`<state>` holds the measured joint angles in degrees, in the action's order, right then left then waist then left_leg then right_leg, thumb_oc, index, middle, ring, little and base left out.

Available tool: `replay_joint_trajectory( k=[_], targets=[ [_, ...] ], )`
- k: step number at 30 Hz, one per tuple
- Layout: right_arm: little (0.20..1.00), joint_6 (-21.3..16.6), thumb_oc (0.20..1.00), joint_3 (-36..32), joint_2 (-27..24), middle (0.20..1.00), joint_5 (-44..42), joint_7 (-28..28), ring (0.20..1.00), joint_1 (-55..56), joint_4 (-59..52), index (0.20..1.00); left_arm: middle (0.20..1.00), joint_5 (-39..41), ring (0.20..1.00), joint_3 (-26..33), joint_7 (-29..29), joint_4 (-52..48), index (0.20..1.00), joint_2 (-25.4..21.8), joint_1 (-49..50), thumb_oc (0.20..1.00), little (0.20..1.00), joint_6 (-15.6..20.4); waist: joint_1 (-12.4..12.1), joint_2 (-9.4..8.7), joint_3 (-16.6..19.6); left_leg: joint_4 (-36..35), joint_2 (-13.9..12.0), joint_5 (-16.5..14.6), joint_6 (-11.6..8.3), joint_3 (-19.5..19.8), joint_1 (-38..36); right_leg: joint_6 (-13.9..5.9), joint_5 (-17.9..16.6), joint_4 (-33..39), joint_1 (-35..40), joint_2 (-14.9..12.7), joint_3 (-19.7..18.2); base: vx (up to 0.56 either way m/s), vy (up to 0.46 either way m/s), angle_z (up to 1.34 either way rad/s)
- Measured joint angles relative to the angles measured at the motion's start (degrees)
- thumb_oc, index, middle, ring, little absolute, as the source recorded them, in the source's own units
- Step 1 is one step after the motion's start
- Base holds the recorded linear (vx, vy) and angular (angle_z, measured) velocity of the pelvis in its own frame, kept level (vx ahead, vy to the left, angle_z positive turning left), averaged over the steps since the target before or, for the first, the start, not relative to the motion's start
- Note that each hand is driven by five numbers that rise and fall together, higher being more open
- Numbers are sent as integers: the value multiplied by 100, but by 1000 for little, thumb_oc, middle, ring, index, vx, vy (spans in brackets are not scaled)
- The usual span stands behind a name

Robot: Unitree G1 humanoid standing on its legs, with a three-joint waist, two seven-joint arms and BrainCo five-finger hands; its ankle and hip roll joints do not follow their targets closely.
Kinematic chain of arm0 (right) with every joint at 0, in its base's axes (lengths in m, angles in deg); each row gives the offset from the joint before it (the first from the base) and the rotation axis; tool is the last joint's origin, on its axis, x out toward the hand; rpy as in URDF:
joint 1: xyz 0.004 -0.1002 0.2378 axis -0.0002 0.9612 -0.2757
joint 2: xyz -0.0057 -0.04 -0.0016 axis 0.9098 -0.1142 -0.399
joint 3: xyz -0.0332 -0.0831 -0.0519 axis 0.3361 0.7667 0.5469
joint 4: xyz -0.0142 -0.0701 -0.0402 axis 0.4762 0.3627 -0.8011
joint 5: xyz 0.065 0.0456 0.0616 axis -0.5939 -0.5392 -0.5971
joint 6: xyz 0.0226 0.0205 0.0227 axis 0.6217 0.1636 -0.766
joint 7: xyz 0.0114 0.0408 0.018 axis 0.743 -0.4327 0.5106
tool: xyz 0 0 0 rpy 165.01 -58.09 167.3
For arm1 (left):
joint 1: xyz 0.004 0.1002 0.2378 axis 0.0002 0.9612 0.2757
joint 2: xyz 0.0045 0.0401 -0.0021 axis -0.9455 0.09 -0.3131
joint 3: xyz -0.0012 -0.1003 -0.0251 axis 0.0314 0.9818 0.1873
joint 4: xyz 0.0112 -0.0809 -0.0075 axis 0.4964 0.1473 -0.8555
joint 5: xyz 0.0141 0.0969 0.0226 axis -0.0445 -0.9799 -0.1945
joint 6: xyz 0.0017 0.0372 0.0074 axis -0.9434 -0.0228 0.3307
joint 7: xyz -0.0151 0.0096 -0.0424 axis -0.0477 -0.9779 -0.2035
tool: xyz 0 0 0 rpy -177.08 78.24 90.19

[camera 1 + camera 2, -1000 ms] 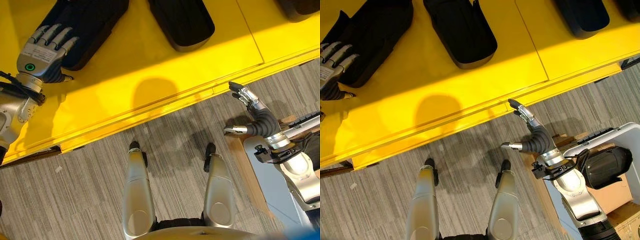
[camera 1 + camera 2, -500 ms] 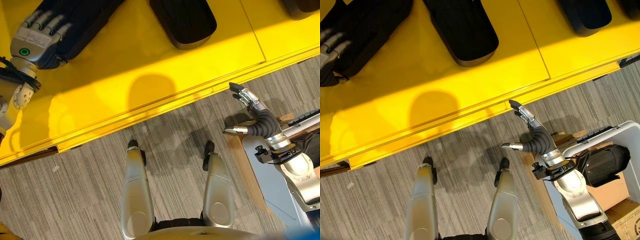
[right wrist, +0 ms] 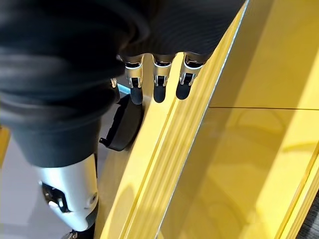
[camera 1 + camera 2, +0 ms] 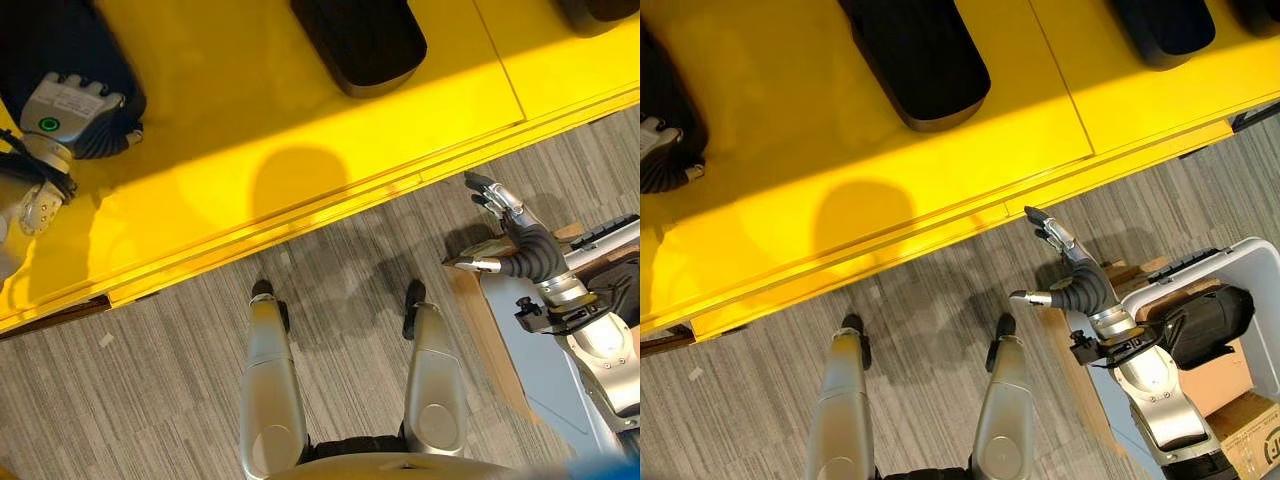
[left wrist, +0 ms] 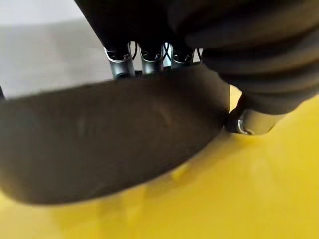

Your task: Move parts from the plastic box to the shelf.

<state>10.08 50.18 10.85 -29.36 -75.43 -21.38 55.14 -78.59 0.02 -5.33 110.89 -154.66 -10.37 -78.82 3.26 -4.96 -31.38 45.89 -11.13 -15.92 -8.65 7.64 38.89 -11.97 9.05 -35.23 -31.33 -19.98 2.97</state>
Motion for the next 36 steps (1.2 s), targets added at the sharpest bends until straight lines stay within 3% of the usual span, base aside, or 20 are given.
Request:
replay_joint_trajectory(
  k=[4,10,18,25,36],
  targets=[
    [1000,20,1000,0,55,1000,-1,-63,1000,7,-1,1000,200,319,200,723,-15,-121,200,585,453,200,200,-44,-29,2,-1,-64,-2,31,-35,-15,-70,4,9,-9,8,-1,-20,0,0,0],
    [1000,122,1000,-12,61,1000,-1,-99,1000,-14,0,1000,200,328,200,912,-99,-467,200,797,831,200,200,-61,-76,5,-3,-137,-7,47,-45,-33,-172,-13,19,-50,51,1,-37,0,0,0],
    [1000,125,1000,26,92,1000,-1,-100,1000,-198,1,1000,200,312,200,337,-132,-583,200,825,710,200,200,48,-121,13,-2,-383,-62,119,-98,-99,-482,-1,60,-5,230,28,-36,0,-16,-2],
    [1000,123,1000,138,91,1000,-1,-71,1000,-292,1,1000,200,10,200,-650,-154,-623,200,875,-69,200,200,263,-104,31,1,-389,-77,127,-110,-92,-587,57,115,-81,295,38,-39,0,0,0],
    [1000,121,1000,130,90,1000,-1,-39,1000,-198,5,1000,200,-207,200,-1010,-218,-551,200,875,-320,200,200,387,-97,65,16,-485,-77,172,-129,-97,-690,60,120,-65,380,39,-32,0,0,0]
  ],
)
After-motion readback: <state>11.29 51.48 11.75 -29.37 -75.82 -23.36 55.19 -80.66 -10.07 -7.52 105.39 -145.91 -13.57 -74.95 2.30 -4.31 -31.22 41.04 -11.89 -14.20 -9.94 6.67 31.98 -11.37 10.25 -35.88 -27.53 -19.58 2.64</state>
